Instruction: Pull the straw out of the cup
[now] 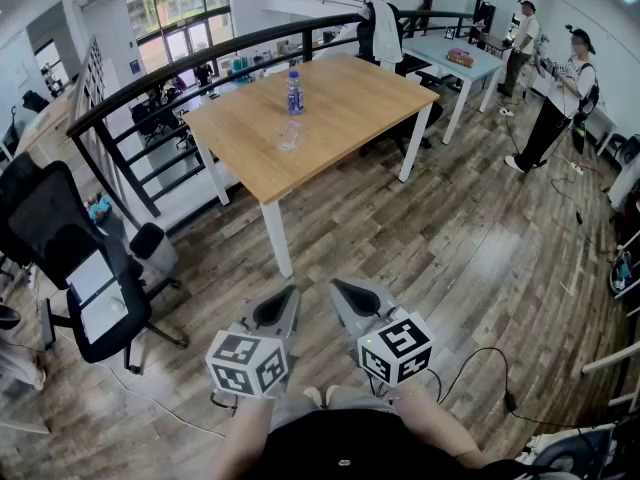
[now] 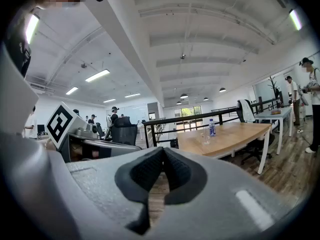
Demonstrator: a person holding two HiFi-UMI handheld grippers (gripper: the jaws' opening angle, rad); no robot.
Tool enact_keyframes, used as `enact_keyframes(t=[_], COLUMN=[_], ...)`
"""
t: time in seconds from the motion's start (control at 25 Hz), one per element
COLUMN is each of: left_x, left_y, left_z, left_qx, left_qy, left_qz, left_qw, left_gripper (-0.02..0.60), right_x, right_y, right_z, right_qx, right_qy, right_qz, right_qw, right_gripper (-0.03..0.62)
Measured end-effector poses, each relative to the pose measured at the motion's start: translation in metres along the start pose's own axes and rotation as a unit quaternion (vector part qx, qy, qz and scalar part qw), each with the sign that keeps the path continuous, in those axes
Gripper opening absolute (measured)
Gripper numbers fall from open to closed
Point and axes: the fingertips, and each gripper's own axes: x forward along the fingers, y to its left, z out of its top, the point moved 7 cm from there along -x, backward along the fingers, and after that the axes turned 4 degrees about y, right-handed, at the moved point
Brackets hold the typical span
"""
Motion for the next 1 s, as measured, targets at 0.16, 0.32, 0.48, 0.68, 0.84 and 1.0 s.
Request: enact_keyframes(t=[0.16, 0.32, 0.48, 0.68, 0.84, 1.0], left_x=[0.002, 0.002, 0.002, 0.007, 0.016, 0.031], left_y=[-0.003, -0.01, -0.016, -0.02, -0.02, -0.02], left_z=[-0.001, -0.001, -0.002, -0.008, -0.019, -0.02], left_qx=[-0.003, -0.005, 0.002, 0.012, -0.001, -0.014], left_qy=[-0.002, -0.012, -0.021, -0.026, -0.018, -0.01], left_qz=[0.003, 0.006, -0.019, -0.027, -0.015, -0.013], left_qw=[1.0, 0.9999, 0.9996, 0.9992, 0.9997, 0.9998], left_gripper=[0.021, 0.021, 0.021, 0.021, 0.021, 0.021], right_x=[-0.002, -0.007, -0.011, -0.016, -0.019, -0.016], right_y=[-0.001, -0.003, -0.006, -0.018, -0.025, -0.043], right_z=[0.0, 0.0, -0.002, -0.015, -0.025, -0.028], right_qx=[0.0, 0.011, 0.023, 0.031, 0.028, 0.023], right_qy=[0.001, -0.008, -0.019, -0.009, -0.004, 0.008], right_qz=[0.0, 0.0, 0.007, 0.007, 0.012, 0.013], right_qw=[1.0, 1.0, 1.0, 0.999, 1.0, 1.0], right_gripper=[-0.002, -0.002, -0.002, -0.002, -0.002, -0.002])
